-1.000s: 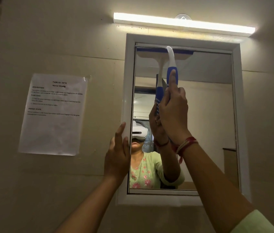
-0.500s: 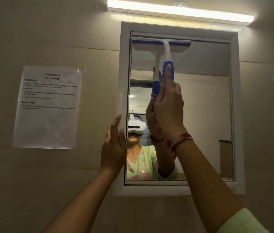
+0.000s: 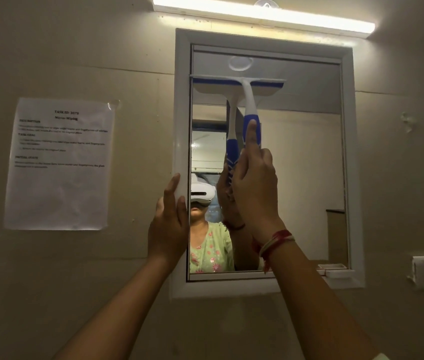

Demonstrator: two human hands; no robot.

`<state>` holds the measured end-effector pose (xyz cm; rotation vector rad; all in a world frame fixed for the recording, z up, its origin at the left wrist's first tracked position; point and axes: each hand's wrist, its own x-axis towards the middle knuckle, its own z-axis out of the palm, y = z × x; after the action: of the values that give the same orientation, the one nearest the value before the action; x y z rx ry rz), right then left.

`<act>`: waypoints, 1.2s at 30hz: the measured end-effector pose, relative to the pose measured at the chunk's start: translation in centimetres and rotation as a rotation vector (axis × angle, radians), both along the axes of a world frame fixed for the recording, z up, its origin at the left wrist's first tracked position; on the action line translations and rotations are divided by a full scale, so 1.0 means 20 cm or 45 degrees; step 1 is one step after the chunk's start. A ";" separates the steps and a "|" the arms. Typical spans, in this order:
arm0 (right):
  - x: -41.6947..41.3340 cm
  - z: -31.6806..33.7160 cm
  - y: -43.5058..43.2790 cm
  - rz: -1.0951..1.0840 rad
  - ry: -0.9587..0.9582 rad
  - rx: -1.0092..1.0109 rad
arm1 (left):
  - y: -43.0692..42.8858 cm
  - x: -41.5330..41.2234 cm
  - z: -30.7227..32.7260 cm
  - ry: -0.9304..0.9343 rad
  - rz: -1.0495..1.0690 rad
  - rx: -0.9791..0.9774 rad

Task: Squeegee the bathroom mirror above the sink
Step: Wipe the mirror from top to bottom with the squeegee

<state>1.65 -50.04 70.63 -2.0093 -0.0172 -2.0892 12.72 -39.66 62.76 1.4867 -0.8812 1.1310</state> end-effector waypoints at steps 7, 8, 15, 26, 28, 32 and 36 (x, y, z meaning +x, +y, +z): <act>-0.02 -0.10 0.01 0.013 0.016 -0.008 | 0.00 0.00 0.00 0.000 -0.028 0.008; -0.01 -0.12 0.01 0.001 0.021 -0.004 | 0.00 0.00 0.00 -0.002 -0.026 0.009; -0.03 -0.27 0.03 0.030 0.031 0.024 | 0.00 -0.01 0.01 -0.003 -0.044 0.007; -0.07 -0.49 0.05 0.029 0.057 0.030 | 0.01 0.00 0.01 -0.022 -0.068 0.024; -0.08 -0.52 0.05 0.025 0.061 0.036 | 0.01 0.00 0.01 -0.012 -0.071 0.025; -0.10 -0.58 0.06 0.031 0.087 0.052 | 0.00 0.01 0.01 -0.031 -0.058 0.013; -0.11 -0.64 0.05 0.056 0.149 0.063 | 0.00 0.01 0.00 -0.026 -0.059 -0.002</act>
<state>-0.49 -48.95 57.84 -2.0794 0.0104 -1.9235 12.88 -39.61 62.85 1.4487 -0.9245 1.1140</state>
